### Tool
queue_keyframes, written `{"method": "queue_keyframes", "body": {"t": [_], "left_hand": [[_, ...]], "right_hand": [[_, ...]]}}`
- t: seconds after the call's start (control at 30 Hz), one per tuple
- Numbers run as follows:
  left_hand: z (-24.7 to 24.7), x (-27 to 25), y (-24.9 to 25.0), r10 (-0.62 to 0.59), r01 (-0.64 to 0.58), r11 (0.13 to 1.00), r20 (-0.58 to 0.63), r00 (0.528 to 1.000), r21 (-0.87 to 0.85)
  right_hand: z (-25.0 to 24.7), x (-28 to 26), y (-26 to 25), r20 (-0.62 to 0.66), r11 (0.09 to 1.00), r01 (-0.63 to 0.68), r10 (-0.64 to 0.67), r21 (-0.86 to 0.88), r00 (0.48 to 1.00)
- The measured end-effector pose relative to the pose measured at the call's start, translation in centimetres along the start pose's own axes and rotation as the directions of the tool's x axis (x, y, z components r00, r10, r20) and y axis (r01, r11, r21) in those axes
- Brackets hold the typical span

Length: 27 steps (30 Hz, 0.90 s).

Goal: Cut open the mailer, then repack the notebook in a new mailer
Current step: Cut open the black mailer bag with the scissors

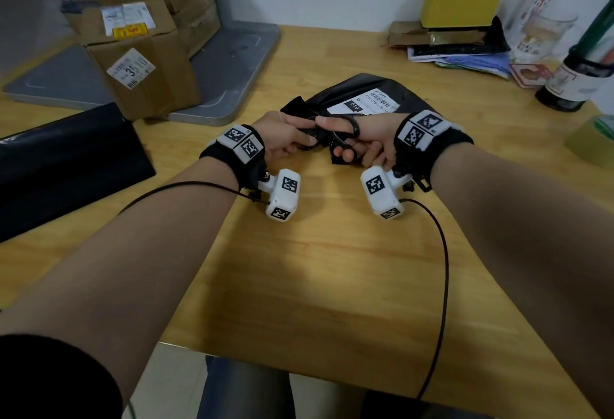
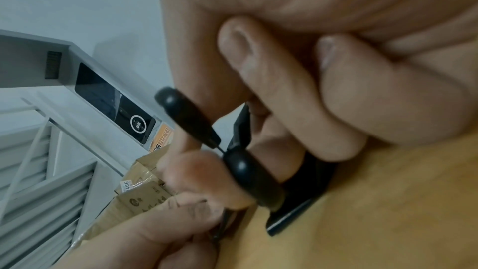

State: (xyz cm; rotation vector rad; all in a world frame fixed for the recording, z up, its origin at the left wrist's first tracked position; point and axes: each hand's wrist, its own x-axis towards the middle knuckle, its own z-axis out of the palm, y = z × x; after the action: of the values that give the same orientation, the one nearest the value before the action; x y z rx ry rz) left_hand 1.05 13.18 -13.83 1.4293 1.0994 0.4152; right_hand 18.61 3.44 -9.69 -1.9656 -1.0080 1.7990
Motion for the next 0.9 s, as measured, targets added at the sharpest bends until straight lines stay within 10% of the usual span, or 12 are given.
{"method": "queue_keyframes", "body": {"t": [0.9], "left_hand": [[-0.8,0.2,0.0,-0.010,0.009,1.000,0.116,0.993,0.017]], "right_hand": [[-0.3,0.8,-1.2,-0.015,0.985,-0.015,0.013,-0.174,1.000]]}}
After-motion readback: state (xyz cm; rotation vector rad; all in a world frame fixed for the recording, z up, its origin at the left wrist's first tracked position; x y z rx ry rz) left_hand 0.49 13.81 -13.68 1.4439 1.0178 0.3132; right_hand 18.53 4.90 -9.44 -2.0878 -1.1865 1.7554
